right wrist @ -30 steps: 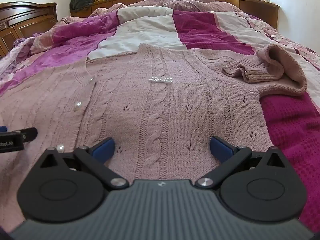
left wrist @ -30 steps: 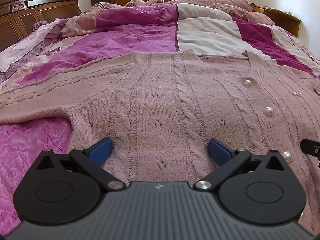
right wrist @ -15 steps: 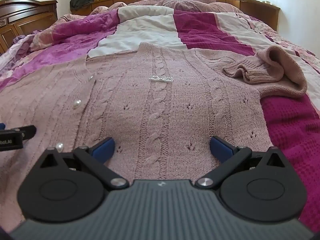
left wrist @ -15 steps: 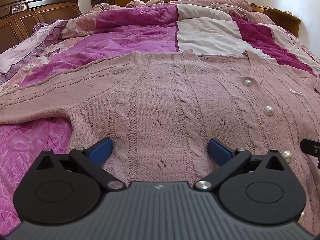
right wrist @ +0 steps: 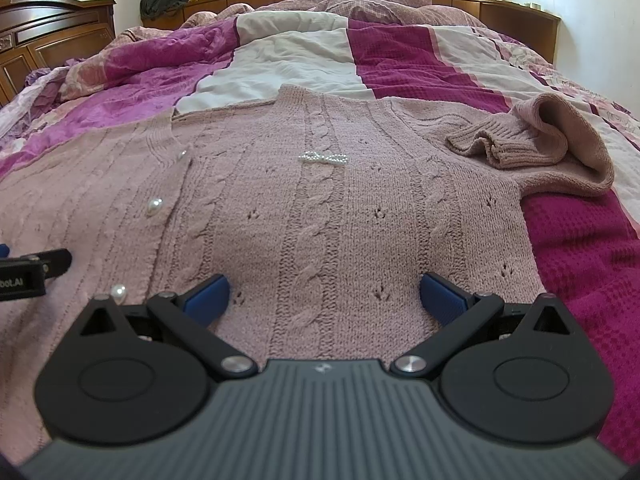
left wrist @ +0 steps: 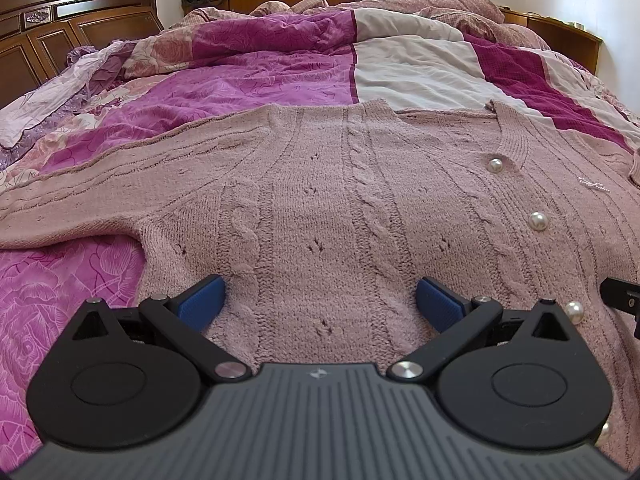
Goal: Fold small clothes
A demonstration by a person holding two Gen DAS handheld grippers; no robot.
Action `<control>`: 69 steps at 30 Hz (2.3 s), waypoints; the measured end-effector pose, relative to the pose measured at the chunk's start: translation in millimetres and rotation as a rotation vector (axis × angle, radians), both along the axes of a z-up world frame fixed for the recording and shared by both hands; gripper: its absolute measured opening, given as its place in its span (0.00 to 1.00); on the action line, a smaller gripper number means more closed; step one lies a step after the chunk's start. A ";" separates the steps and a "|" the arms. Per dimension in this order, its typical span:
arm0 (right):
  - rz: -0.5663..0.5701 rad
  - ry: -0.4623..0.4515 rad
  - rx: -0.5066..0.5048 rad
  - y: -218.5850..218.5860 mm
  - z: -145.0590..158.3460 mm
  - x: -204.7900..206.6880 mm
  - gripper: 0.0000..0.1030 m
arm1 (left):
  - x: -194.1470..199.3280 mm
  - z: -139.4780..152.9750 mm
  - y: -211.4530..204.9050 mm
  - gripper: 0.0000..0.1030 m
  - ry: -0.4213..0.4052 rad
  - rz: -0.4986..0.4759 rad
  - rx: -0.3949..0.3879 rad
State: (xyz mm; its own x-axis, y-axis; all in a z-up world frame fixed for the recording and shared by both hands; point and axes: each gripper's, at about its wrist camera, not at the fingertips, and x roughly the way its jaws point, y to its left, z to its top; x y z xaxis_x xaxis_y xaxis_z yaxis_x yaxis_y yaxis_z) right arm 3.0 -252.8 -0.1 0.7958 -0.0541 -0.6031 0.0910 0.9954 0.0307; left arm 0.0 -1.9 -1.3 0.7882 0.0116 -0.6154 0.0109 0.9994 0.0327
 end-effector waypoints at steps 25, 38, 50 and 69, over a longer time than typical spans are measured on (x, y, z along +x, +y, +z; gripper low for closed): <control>0.000 0.001 -0.005 1.2 -0.3 0.3 1.00 | -0.3 -0.2 -0.5 1.00 -0.002 0.000 0.002; 0.000 0.000 -0.007 1.0 -0.2 0.4 1.00 | -2.0 0.3 0.8 1.00 0.001 0.000 0.001; -0.001 0.000 -0.007 0.4 -0.1 1.1 1.00 | -1.2 0.5 1.1 1.00 0.003 0.000 0.002; 0.000 -0.004 0.010 -2.1 0.6 0.4 1.00 | 6.3 6.4 -3.2 1.00 0.056 0.015 0.021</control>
State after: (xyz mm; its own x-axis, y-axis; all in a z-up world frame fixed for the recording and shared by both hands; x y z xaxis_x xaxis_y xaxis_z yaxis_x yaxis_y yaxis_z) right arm 3.4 -254.8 0.5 0.7980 -0.0483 -0.6008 0.0909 0.9950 0.0408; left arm 6.2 -5.1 5.1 0.7524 0.0363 -0.6577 -0.0016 0.9986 0.0532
